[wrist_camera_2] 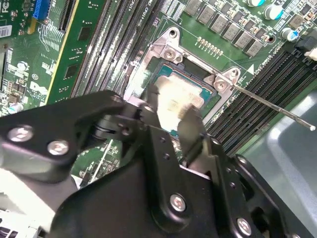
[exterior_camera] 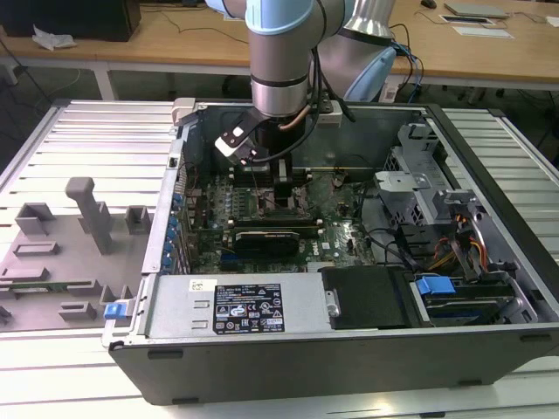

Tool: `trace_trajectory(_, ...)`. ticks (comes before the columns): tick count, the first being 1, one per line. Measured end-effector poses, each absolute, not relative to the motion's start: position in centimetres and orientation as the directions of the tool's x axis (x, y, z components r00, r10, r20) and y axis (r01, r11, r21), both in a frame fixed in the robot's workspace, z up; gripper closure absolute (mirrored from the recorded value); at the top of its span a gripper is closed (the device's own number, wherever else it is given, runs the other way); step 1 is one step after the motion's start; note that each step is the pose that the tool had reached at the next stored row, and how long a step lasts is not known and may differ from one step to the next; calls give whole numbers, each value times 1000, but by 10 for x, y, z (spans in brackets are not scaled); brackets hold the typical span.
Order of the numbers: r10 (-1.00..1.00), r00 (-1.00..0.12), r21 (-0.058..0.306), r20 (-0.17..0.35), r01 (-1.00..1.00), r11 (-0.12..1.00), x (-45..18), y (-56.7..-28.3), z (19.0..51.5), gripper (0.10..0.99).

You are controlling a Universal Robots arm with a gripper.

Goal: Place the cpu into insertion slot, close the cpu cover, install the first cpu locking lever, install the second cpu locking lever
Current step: 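Place the cpu into insertion slot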

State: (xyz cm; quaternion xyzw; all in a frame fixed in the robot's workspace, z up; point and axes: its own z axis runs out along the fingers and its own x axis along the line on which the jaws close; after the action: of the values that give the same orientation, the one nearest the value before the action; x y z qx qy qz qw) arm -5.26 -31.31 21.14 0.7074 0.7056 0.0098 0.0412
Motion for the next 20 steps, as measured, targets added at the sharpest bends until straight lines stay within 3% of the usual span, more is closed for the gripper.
trace_trajectory(2,999,4,72,-44,997,-1,-53,-313,211,804)
trace_trajectory(3,999,4,72,-45,997,-1,-53,-313,211,804)
trace_trajectory(4,999,4,72,-45,997,-1,-53,-313,211,863)
trace_trajectory(5,999,4,72,-45,997,-1,-53,-313,211,980)
trace_trajectory(20,1000,4,74,-10,997,-3,-53,-313,205,980)
